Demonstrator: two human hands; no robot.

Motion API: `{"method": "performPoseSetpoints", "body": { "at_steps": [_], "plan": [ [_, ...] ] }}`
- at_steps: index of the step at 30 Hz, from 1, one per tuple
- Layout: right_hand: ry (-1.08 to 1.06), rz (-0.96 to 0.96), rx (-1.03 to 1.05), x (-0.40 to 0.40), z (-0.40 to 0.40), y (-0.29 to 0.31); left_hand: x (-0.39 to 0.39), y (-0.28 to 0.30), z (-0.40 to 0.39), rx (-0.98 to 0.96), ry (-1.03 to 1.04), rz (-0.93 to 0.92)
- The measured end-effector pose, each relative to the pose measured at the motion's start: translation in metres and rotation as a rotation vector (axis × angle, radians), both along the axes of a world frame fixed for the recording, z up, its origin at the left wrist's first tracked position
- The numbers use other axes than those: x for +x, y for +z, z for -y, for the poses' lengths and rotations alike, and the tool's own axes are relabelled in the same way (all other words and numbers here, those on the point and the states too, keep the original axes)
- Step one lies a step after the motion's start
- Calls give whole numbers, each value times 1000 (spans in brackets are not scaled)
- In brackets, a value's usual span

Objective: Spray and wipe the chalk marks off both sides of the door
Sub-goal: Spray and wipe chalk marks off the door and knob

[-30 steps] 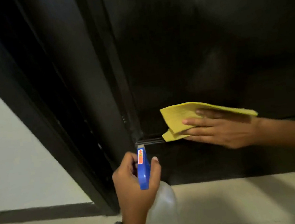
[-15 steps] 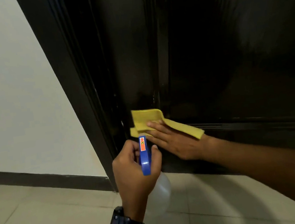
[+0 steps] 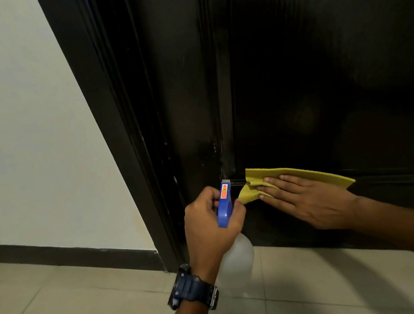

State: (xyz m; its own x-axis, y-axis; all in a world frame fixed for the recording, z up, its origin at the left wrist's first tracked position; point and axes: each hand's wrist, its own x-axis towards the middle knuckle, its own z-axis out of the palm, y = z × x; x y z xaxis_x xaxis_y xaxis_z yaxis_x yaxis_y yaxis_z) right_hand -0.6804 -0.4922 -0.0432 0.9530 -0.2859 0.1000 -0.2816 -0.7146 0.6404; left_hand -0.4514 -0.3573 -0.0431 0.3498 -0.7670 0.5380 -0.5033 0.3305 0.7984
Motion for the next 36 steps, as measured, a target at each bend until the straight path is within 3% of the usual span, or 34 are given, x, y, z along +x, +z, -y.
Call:
{"method": "performPoseSetpoints", "body": {
  "at_steps": [12, 17, 23, 28, 30, 34, 36],
  "plan": [
    [-11, 29, -58, 6, -1, -6, -6, 4, 5, 2, 70, -19],
    [10, 32, -99, 10, 4, -2, -5, 9, -3, -100, 105, -44],
    [-148, 363, -281, 87, 2, 75, -8, 8, -12, -132, 137, -137],
    [-269, 452, -331, 129, -4, 58, -6, 5, -15, -122, 193, -167],
    [-287, 412, -233, 126, -9, 27, -5, 7, -16, -117, 213, -185],
    [-311, 30, -91, 101, -31, -52, -7, 11, -24, -137, 204, -167],
    [-366, 1, -62, 101, -37, -58, -5, 12, -27, -146, 216, -177]
  ]
}}
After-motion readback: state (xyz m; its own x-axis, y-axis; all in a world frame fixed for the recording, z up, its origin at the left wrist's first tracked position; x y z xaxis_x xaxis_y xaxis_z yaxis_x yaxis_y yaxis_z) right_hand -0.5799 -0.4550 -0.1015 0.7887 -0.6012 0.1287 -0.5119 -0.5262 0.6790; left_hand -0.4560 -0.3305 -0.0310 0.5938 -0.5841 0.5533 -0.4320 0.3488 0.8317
